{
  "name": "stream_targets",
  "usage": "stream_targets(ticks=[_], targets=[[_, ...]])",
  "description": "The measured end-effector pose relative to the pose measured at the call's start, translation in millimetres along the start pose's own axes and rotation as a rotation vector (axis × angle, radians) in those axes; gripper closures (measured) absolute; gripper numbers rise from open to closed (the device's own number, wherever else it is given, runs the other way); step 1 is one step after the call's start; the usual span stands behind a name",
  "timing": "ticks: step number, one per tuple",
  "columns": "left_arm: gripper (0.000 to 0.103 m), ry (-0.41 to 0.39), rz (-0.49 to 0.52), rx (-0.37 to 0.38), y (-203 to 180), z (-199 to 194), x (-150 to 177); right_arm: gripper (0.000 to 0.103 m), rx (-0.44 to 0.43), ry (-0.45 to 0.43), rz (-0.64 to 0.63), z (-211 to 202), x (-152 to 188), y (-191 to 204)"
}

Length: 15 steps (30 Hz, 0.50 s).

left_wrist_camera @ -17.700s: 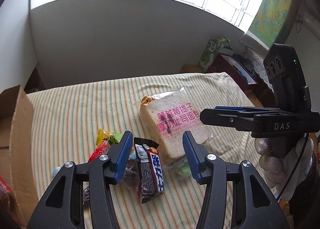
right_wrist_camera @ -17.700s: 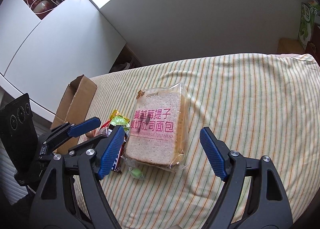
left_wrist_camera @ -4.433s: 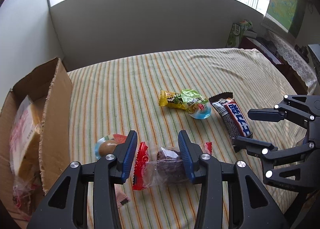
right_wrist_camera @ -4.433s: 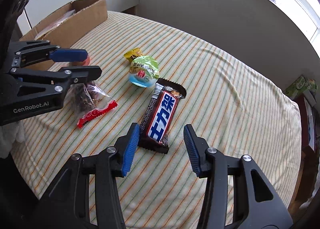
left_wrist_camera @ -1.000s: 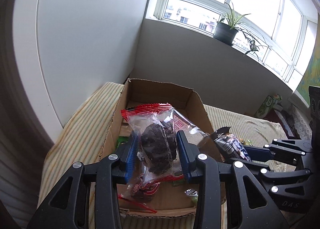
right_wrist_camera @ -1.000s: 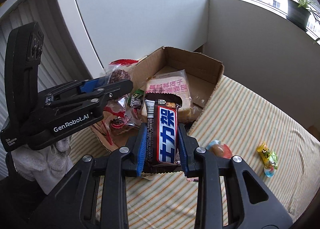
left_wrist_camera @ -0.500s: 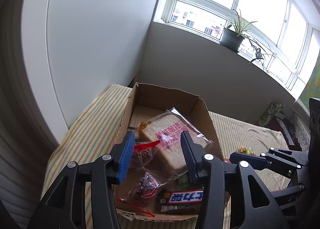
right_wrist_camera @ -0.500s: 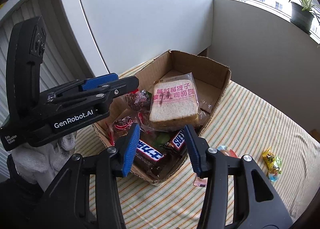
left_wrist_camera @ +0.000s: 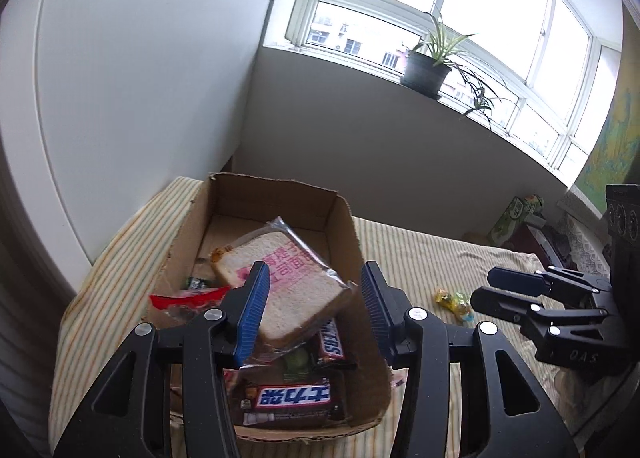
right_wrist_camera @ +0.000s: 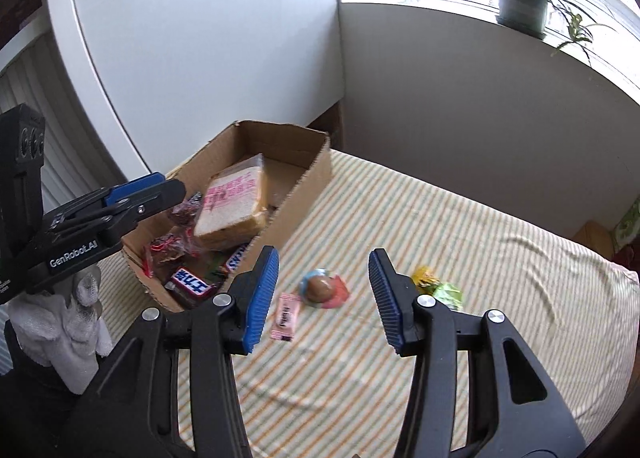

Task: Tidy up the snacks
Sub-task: 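Move both tools to the yellow candy and green jelly cup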

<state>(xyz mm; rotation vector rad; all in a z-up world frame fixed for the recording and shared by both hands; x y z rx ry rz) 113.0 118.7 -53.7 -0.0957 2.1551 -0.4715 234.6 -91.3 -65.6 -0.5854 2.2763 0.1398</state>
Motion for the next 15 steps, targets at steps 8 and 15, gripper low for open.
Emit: stream_targets(ticks=[8, 15], targets=[[0.057, 0.073, 0.064, 0.065, -46, 30, 12, 0.053, 0.061, 0.062, 0.068, 18, 21, -57], [0.057, 0.139, 0.12, 0.087, -79, 58, 26, 0.053, 0.073, 0.119, 0.087, 46, 35, -76]])
Point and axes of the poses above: each gripper's, at about its wrist camera, not at the fingertips, and z roughly the way its jaws point, y to its left, x to its underside, the point moved 3 cm from there along z, roughly the way its jaws point, and after that the axes turned 14 degrees about x, right-handed, at the moved point
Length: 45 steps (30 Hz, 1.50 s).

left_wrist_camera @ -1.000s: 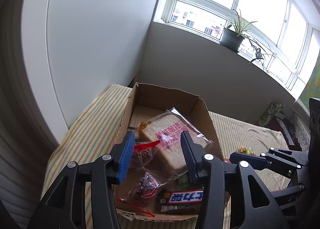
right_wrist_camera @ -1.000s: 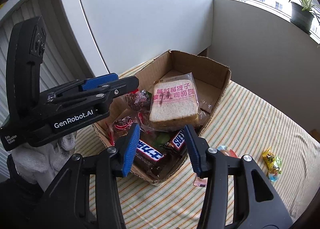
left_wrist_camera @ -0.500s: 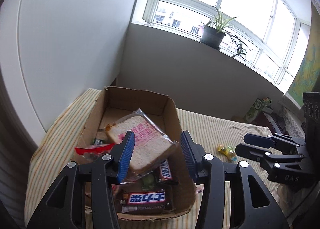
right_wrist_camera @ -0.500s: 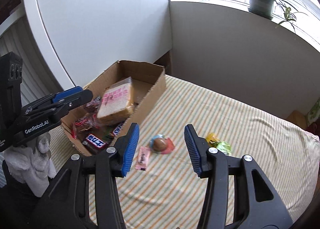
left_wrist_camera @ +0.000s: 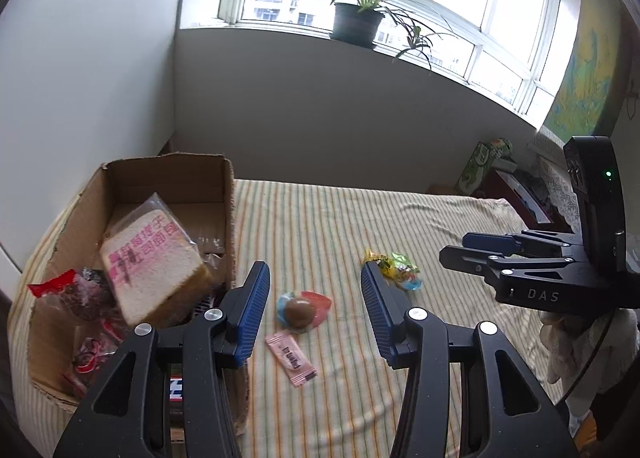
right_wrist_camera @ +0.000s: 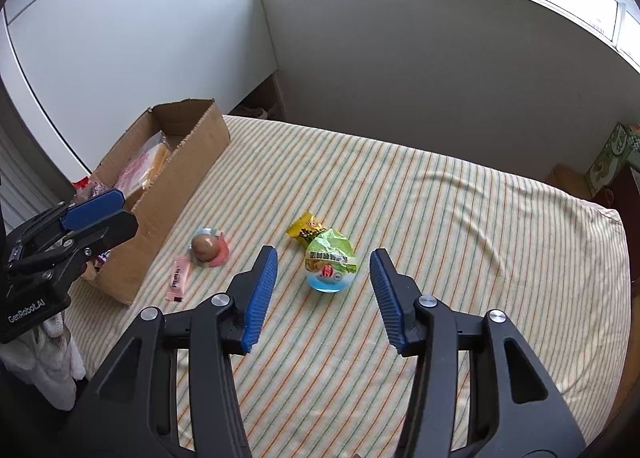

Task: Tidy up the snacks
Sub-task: 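Move both tools to the yellow candy and green jelly cup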

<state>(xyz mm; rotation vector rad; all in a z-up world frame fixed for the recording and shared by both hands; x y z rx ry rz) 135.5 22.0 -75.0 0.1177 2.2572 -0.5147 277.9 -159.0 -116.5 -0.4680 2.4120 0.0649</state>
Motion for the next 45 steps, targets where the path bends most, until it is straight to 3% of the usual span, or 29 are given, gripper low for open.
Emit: stream_targets(ticks=[7, 17, 31, 33, 36, 45], targets=[[0.057, 0.061, 0.016, 0.004, -12, 30, -1, 0.053, -0.021, 0.068, -0.018, 38, 8, 3], [0.057, 0.129, -0.009, 0.009, -10, 67, -11, 0.053, -0.023, 0.094, -0.047, 64, 8, 7], [0.057, 0.258, 0.025, 0.025, -24, 119, 0, 0.053, 0.061, 0.079, -0.078, 64, 17, -35], [0.046, 0.278, 0.023, 0.027, -26, 125, 2, 0.053, 0.078, 0.076, -0.08, 63, 18, -42], [0.045, 0.306, 0.011, 0.035, -26, 134, 5, 0.053, 0.086, 0.076, -0.072, 60, 22, -54], [0.045, 0.309, 0.018, 0.045, -30, 151, 0, 0.053, 0.084, 0.072, -0.058, 60, 23, -63]])
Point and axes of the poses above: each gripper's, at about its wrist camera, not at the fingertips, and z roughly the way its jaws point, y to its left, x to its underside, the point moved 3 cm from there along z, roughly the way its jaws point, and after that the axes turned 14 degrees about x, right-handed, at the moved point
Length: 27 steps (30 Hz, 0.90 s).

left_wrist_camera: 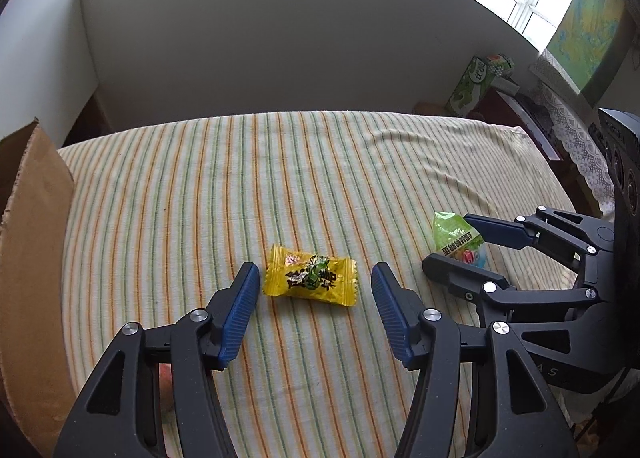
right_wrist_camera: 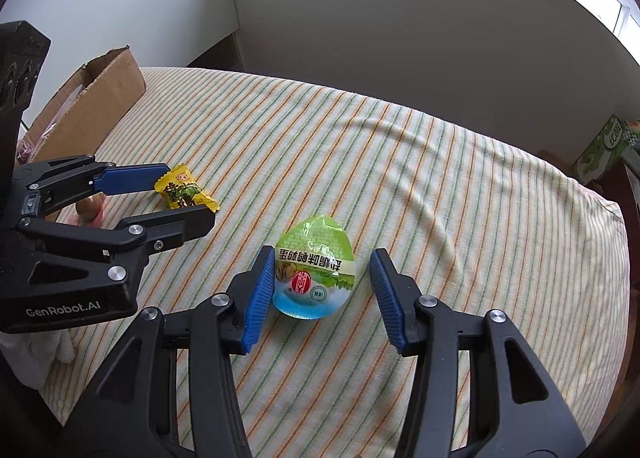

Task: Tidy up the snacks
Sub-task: 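Move both tools to the yellow candy and green jelly cup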

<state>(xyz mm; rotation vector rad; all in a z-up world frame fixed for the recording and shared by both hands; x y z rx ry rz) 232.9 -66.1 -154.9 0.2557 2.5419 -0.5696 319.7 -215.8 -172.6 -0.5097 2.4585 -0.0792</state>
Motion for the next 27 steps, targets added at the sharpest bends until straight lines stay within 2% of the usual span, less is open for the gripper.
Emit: stream_targets(ticks=[4, 7, 12, 13, 15, 16, 23, 26, 27], targets=[[0.046, -0.006, 0.036, -0.029, -5, 5, -2, 0.053, 0.001, -0.004, 0.003, 2, 0, 1], [0.047, -0.001, 0.05, -0.02, -7, 8, -4, 0.053, -0.002, -0.005, 0.015, 1, 0, -1], [0.047, -0.016, 0.042, -0.049, 0, -11, 1, 0.053, 0.004, -0.005, 0.015, -1, 5, -7], [0.048, -0.016, 0.039, -0.048, 1, -13, 4, 0.053, 0.007, -0.005, 0.017, -2, 6, -9], [0.06, -0.003, 0.034, -0.041, 1, -13, 9, 0.053, 0.003, -0.005, 0.028, -2, 7, -13], [0.061, 0.001, 0.037, -0.036, 0, -11, 11, 0.053, 0.001, -0.004, 0.03, -2, 7, -14], [0.061, 0.01, 0.037, 0.009, -11, 5, 0, 0.053, 0.003, -0.005, 0.03, -2, 6, -13], [0.05, 0.007, 0.04, 0.009, -13, 8, -2, 0.053, -0.001, -0.004, 0.032, -2, 6, -14], [0.05, 0.007, 0.049, -0.002, -15, 9, -2, 0.053, 0.0, -0.004, 0.031, -1, 7, -14]])
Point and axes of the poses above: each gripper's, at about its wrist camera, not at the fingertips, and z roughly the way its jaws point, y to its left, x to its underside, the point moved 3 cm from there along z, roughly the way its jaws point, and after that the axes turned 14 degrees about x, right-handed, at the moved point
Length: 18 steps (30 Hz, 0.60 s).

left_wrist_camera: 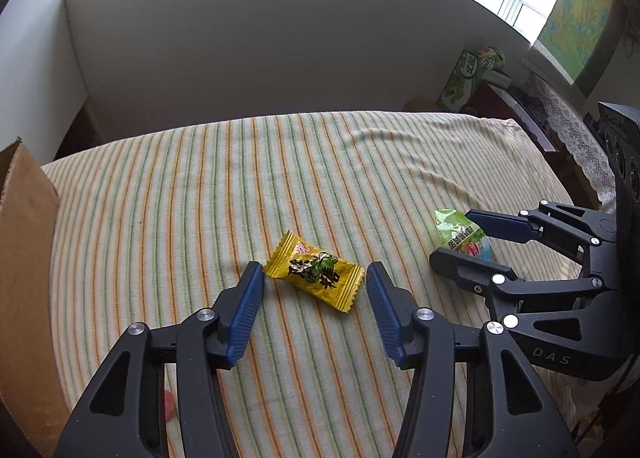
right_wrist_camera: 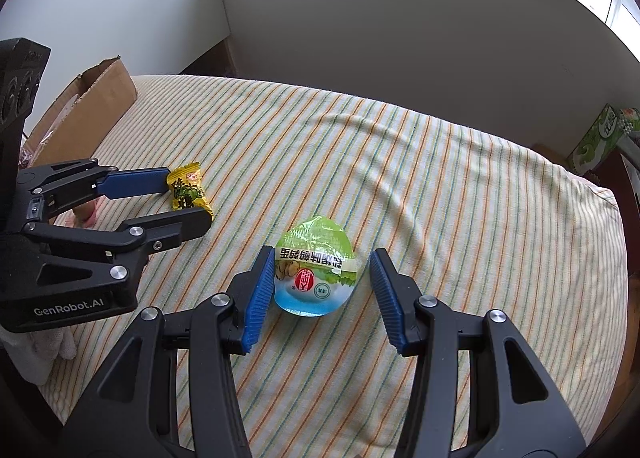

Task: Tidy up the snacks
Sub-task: 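Move both tools to the yellow candy and green jelly cup, then close the left tool on the yellow candy while right tool grasps the jelly cup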

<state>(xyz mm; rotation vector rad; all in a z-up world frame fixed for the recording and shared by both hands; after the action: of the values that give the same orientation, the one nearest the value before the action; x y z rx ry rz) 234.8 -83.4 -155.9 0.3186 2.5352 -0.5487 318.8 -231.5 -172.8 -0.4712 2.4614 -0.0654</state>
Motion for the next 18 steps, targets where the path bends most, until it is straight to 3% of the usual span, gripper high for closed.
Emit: stream_targets(ticks=[7, 10, 13, 14, 18], targets=[[0.053, -0.004, 0.061, -0.064, -7.1, 10.9, -4.0, 0.053, 0.015, 0.002, -0.014, 4.3, -0.5, 3.0], [0.065, -0.006, 0.086, -0.079, -7.7, 10.0, -2.9, 0.053, 0.016, 0.002, -0.01, 4.3, -0.2, 3.7], [0.074, -0.007, 0.087, -0.076, -5.5, 7.4, -2.2, 0.064, 0.016, 0.003, -0.006, 3.6, -0.5, 4.9], [0.083, -0.008, 0.087, -0.078, -5.2, 6.7, -1.5, 0.064, 0.015, 0.004, -0.004, 3.1, -0.3, 4.9], [0.091, -0.002, 0.117, -0.082, -10.0, 3.8, 4.5, 0.064, 0.02, 0.008, -0.005, -0.2, 2.9, 6.7]])
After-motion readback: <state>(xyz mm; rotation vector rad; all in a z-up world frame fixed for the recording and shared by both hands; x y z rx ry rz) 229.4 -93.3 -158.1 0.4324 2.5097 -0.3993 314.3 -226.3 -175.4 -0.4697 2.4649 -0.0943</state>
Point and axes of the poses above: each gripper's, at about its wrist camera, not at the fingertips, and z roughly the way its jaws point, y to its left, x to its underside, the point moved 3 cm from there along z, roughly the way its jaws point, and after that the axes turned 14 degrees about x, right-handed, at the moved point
